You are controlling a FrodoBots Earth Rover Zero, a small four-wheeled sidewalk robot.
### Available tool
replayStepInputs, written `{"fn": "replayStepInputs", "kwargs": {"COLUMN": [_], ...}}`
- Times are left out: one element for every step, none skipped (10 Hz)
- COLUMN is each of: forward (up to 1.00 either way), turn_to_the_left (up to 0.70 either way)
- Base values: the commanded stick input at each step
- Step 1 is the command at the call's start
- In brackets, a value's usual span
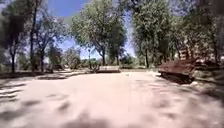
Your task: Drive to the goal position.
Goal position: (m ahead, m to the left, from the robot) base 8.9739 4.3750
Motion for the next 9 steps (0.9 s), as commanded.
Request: {"fn": "replayStepInputs", "kwargs": {"forward": [0.85, 0.85, 0.85, 0.85, 0.85, 0.85, 0.85, 0.85, 0.85], "turn_to_the_left": [0.00, 0.00, 0.00, 0.00, 0.00, 0.00, 0.00, 0.00, 0.00]}}
